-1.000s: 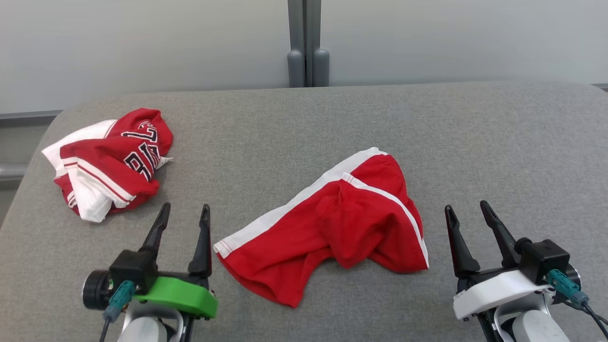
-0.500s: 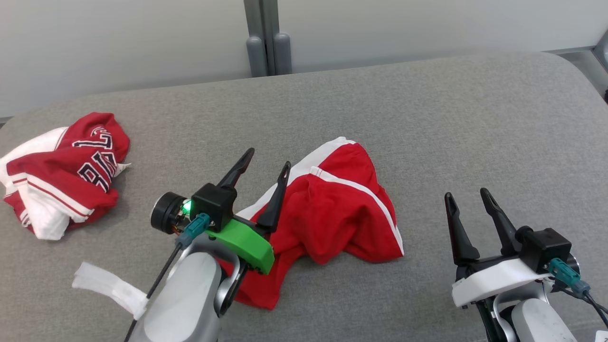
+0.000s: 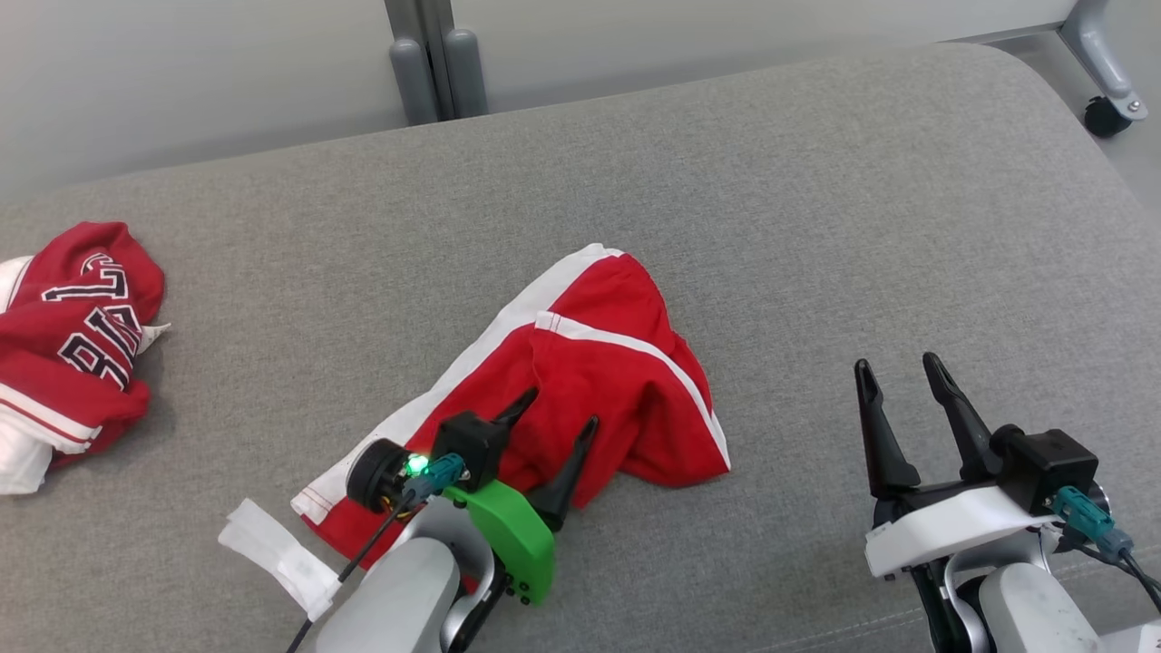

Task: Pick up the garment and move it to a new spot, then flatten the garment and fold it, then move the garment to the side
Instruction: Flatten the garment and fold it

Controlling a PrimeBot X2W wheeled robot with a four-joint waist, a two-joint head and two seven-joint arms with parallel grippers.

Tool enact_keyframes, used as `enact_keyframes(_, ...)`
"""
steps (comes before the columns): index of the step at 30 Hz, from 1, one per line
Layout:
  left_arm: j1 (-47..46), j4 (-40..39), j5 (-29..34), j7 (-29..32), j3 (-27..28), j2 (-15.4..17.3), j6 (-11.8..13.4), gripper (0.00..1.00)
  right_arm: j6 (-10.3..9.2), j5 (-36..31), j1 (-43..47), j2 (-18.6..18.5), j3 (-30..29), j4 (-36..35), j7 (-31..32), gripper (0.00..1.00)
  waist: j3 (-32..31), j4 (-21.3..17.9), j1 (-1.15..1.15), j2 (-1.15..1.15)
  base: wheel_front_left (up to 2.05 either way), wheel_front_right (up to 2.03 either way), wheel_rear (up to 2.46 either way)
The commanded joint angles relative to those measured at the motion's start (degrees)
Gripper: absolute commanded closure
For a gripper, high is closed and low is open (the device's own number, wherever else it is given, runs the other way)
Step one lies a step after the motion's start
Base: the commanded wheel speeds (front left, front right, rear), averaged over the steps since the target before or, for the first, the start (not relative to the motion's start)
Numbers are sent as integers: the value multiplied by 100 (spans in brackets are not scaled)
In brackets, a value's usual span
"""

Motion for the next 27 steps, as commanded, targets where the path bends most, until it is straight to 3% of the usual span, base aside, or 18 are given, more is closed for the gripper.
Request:
enact_keyframes(1,-117,87,-52,-31,-78,13,-11,65,-6,14,-79,-12,-3,10,-19,0,25,-16,0,0,0,0,0)
enact_keyframes(2,-173,132,-87,-49,-122,9,-11,100,-6,11,-81,-13,0,13,-19,0,28,-18,0,0,0,0,0)
enact_keyframes(8,-403,269,-245,-218,-114,53,-11,100,-6,-4,-6,-15,-83,24,-19,0,-18,126,0,0,0,0,0)
enact_keyframes(15,-389,-320,-126,-295,355,431,206,100,-6,12,119,23,-91,20,-19,0,-147,535,0,0,0,0,0)
enact_keyframes(22,401,-1447,86,-296,624,877,420,100,-6,5,197,60,-60,41,-19,0,-248,961,0,0,0,0,0)
enact_keyframes(27,1212,-1861,24,-296,483,904,519,100,-6,-5,248,42,-77,72,-19,0,-281,1177,0,0,0,0,0)
